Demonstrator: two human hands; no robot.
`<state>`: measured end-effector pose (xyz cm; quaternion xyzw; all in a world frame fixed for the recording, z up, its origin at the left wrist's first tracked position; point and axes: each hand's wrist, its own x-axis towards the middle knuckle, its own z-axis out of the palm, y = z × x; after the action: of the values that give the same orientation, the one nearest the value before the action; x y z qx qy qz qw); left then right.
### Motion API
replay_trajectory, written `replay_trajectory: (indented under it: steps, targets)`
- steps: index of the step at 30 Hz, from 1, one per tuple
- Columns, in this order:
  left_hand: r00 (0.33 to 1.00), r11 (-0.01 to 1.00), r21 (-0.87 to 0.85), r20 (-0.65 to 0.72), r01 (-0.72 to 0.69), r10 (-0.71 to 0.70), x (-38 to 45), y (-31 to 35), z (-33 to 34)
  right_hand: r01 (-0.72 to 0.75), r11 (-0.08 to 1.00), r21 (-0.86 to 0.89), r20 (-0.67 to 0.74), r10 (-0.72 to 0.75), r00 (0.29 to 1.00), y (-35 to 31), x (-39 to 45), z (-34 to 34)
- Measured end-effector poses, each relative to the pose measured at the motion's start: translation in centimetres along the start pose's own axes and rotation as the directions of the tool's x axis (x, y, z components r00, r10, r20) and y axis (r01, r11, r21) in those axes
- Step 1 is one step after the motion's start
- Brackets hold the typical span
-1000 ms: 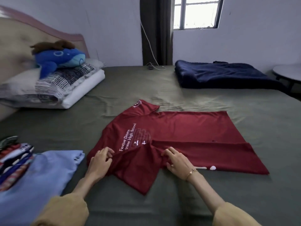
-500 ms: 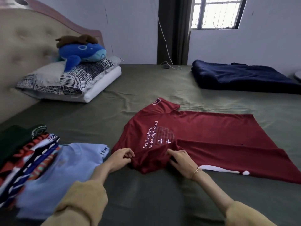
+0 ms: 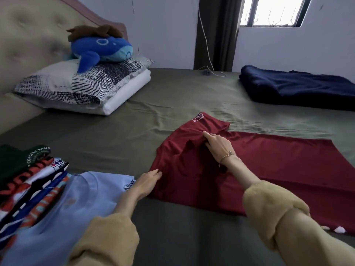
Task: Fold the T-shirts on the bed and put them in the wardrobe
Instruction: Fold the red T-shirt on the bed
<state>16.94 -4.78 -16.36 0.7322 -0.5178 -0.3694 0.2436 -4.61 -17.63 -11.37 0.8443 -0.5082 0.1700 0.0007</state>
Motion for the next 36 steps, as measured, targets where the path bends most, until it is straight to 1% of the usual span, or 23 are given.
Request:
replay_trajectory:
  steps: [2,5,10,12,15,16,19,21,24,27,28,30,33,34,36]
  targets:
    - [1.0,0.998,-0.062,-0.024,0.016,-0.018,0.5,-0.6,0.1,0.009,0.996,-0.087,-0.015,-0.01,1.0,0.0,1.0,1.0]
    - [0.997,0.994,-0.105,-0.061,0.04,-0.046,1.0,-1.1,0.3,0.003,0.987,-0.159,-0.071,-0.014,0.997,0.5,2.0,2.3]
    - [0.986,0.961,-0.254,-0.089,0.113,-0.14,1.7,-1.2,0.4,-0.072,0.986,-0.152,-0.138,0.051,0.989,1.2,3.6,3.7]
    - [0.982,0.955,-0.264,-0.091,0.134,-0.163,1.9,-1.2,0.3,-0.075,0.988,-0.137,-0.141,0.056,0.988,0.8,3.7,4.0]
    - [0.978,0.957,-0.246,-0.103,0.154,-0.184,1.8,-1.0,0.2,0.0,0.992,-0.128,-0.095,-0.012,0.995,0.1,2.6,4.5]
    - [0.977,0.959,-0.24,-0.108,0.152,-0.182,1.8,-0.9,0.1,0.031,0.993,-0.115,-0.104,-0.043,0.994,-0.2,2.1,4.5]
    - [0.977,0.962,-0.223,-0.105,0.158,-0.184,1.6,-0.8,0.1,0.143,0.977,-0.156,-0.234,-0.177,0.956,-1.1,-0.2,4.2]
    - [0.979,0.964,-0.211,-0.093,0.16,-0.182,1.5,-0.7,0.2,0.201,0.964,-0.175,-0.284,-0.245,0.927,-1.5,-2.2,4.2]
    - [0.981,0.971,-0.187,-0.097,0.149,-0.169,1.4,-0.9,0.1,0.276,0.952,-0.135,-0.257,-0.303,0.918,-2.2,-5.0,4.8]
    - [0.98,0.968,-0.202,-0.102,0.15,-0.173,1.5,-1.1,0.1,0.34,0.917,-0.207,-0.227,-0.383,0.895,-3.0,-7.3,5.8]
    - [0.979,0.966,-0.21,-0.106,0.152,-0.177,1.5,-1.0,0.1,0.34,0.917,-0.209,-0.213,-0.382,0.899,-3.2,-8.0,5.9]
    - [0.976,0.963,-0.214,-0.103,0.167,-0.192,1.4,-0.9,0.1,0.303,0.939,-0.161,-0.172,-0.329,0.929,-3.5,-9.2,5.3]
    - [0.982,0.964,-0.214,-0.068,0.158,-0.176,1.3,-0.7,0.1,0.228,0.972,-0.051,-0.198,-0.234,0.952,-3.2,-9.5,4.4]
    - [0.985,0.969,-0.191,-0.049,0.155,-0.167,1.1,-0.4,0.2,0.189,0.981,-0.042,-0.194,-0.193,0.962,-3.1,-9.5,4.0]
    - [0.987,0.986,-0.077,-0.051,0.147,-0.151,0.8,0.2,0.4,0.102,0.994,-0.048,-0.168,-0.109,0.98,-2.9,-9.5,3.4]
